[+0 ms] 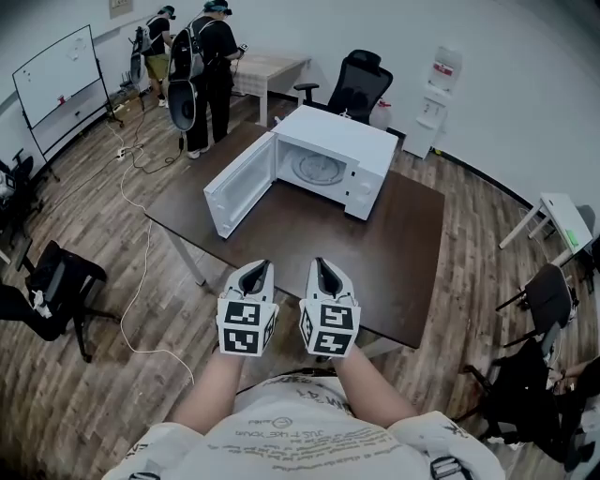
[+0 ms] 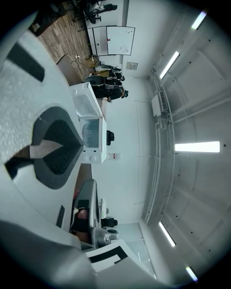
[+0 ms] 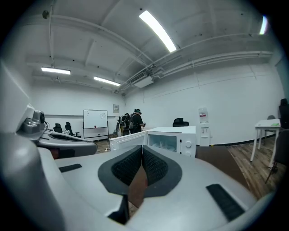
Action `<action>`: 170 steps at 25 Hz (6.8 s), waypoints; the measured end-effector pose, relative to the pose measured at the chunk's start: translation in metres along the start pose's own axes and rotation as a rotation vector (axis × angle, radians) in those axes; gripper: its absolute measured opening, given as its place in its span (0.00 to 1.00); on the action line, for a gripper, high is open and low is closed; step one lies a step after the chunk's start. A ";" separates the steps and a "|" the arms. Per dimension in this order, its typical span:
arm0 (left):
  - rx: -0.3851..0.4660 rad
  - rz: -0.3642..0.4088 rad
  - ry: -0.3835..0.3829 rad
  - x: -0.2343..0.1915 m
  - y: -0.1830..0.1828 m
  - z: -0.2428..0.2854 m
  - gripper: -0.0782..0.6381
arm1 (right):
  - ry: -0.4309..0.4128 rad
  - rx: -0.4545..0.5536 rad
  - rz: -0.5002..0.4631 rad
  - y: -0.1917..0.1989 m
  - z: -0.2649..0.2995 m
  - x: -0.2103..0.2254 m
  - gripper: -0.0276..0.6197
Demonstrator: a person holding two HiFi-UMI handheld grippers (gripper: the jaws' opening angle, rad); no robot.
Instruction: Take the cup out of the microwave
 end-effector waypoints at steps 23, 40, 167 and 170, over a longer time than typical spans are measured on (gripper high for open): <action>-0.052 -0.032 0.042 -0.070 0.015 0.085 0.13 | 0.046 -0.031 0.012 0.012 0.122 -0.006 0.07; -0.083 -0.017 0.123 -0.114 -0.016 0.227 0.13 | 0.112 -0.042 0.073 -0.004 0.259 0.047 0.07; -0.230 0.022 0.417 -0.122 0.008 0.388 0.13 | 0.383 -0.182 0.064 0.079 0.407 0.181 0.62; -0.220 0.025 0.432 -0.112 0.006 0.380 0.13 | 0.375 -0.164 0.060 0.069 0.381 0.171 0.62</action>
Point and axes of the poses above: the fingertips, and each gripper's own axes: z forward along the fingers, x to its right, y out of its underside, the point moved 4 cm from there along -z, backward along the fingers, and after that the axes turned 7 degrees about -y, right-handed, at the moved point
